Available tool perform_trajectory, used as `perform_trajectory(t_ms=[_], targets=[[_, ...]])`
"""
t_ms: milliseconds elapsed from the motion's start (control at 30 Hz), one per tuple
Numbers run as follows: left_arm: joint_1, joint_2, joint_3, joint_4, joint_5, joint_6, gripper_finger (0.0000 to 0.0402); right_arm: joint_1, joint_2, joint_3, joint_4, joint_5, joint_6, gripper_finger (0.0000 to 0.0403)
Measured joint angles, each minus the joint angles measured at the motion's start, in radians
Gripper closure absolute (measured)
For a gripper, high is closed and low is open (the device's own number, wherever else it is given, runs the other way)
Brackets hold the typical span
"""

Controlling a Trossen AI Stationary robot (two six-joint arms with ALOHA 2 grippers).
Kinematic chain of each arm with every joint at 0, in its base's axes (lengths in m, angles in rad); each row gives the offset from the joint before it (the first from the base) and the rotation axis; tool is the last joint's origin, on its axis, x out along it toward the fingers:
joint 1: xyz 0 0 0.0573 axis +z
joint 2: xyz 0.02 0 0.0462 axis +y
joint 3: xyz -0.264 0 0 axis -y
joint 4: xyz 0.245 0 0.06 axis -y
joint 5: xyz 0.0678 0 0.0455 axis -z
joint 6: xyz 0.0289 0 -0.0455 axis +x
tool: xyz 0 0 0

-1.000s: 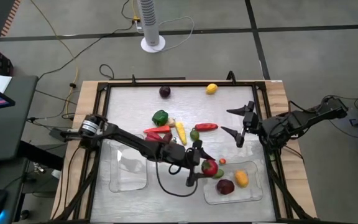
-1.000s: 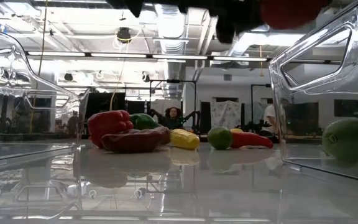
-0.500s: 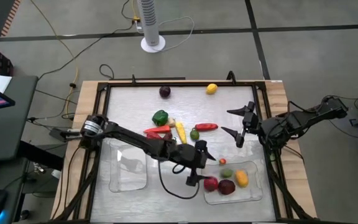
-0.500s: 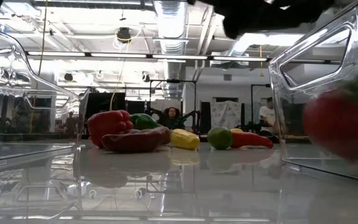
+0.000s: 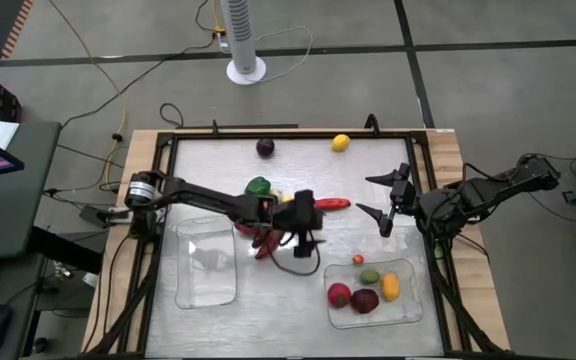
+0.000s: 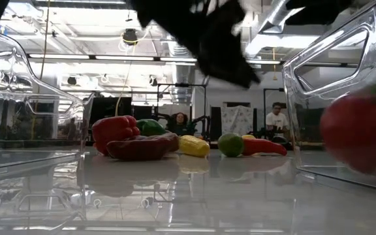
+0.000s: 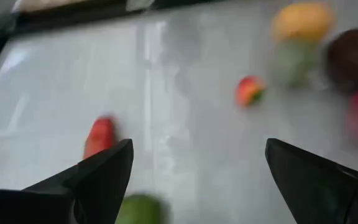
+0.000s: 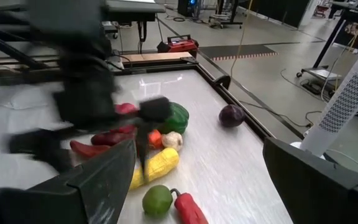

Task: Sort produce into baskets
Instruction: Put the lime into the right transparent bin

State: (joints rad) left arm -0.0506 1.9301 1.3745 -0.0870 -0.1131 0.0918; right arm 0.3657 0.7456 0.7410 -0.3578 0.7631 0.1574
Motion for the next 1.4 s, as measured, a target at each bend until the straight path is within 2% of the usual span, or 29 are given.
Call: perform_trajectory(t_ms=[233, 367, 600, 800, 967, 1100, 1300, 1400], targets=[[0.103, 0.001, -0.196, 0.277, -0.005, -0.103, 0.0049, -0.001, 0.0, 0.0, -0.001, 0.001, -0.005, 0.0024], [0.157, 0.001, -0.261, 0.399, 0.015, -0.162, 0.0049, -0.001, 0.0, 0.0, 0.003, 0.001, -0.005, 0.0024], [0.163, 0.096, -0.252, 0.411, 0.091, -0.189, 0.0049, -0.002, 0.001, 0.0, 0.011, 0.001, -0.006, 0.0024], [0.146, 0.172, -0.216, 0.405, 0.047, -0.156, 0.0049, -0.002, 0.013, -0.002, 0.016, 0.001, -0.008, 0.0024], [0.146, 0.178, -0.213, 0.372, 0.015, -0.156, 0.0052, -0.002, 0.019, -0.002, 0.013, 0.001, -0.011, 0.0024], [0.142, 0.178, -0.213, 0.359, -0.034, -0.141, 0.0084, -0.002, 0.019, -0.002, 0.015, 0.001, -0.012, 0.0024], [0.142, 0.175, -0.213, 0.365, -0.033, -0.14, 0.0176, -0.002, 0.019, -0.002, 0.015, 0.001, -0.009, 0.0024], [0.142, 0.141, -0.213, 0.342, -0.031, -0.119, 0.0206, -0.002, 0.019, -0.002, 0.015, 0.001, -0.008, 0.0024]])
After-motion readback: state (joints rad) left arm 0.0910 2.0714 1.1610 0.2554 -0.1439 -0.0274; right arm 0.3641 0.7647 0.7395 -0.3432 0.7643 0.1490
